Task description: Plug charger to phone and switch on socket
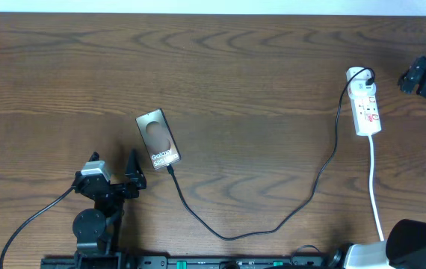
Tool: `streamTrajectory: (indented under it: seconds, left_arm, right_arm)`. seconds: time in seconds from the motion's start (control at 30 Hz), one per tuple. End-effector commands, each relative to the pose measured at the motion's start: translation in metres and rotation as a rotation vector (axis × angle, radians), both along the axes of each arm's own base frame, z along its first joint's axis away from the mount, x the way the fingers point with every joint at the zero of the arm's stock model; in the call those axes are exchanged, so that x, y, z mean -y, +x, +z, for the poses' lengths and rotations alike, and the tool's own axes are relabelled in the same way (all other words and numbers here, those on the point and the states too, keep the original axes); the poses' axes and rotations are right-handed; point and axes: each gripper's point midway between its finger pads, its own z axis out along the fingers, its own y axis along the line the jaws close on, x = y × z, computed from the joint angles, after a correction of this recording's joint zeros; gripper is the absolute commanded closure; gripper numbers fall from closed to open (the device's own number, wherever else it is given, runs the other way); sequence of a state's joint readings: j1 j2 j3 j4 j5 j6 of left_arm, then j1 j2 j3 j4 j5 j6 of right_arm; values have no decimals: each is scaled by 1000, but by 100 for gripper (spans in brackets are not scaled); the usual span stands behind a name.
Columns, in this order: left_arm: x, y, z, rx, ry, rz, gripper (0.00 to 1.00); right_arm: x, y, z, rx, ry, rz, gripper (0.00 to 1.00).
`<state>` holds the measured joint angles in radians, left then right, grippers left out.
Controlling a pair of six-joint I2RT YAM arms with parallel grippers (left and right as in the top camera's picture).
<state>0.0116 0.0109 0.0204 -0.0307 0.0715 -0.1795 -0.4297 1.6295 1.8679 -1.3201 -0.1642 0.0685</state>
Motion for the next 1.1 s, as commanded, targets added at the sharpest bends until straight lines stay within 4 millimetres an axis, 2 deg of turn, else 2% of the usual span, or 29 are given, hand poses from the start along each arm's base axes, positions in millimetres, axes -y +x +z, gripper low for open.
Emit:
streamTrajectory:
  seconds: [0.0, 0.93, 1.07]
  left_arm:
    - [-3, -1, -15, -46, 18, 11, 10]
    - [-3, -1, -15, -46, 18, 11, 10]
    - [-3, -1, -15, -46, 18, 11, 10]
  right_arm:
    - [-6, 2, 0, 2, 10, 9, 1]
    - [-6, 3, 1, 7, 10, 10, 1]
    - [-12, 11, 5, 44, 20, 33, 1]
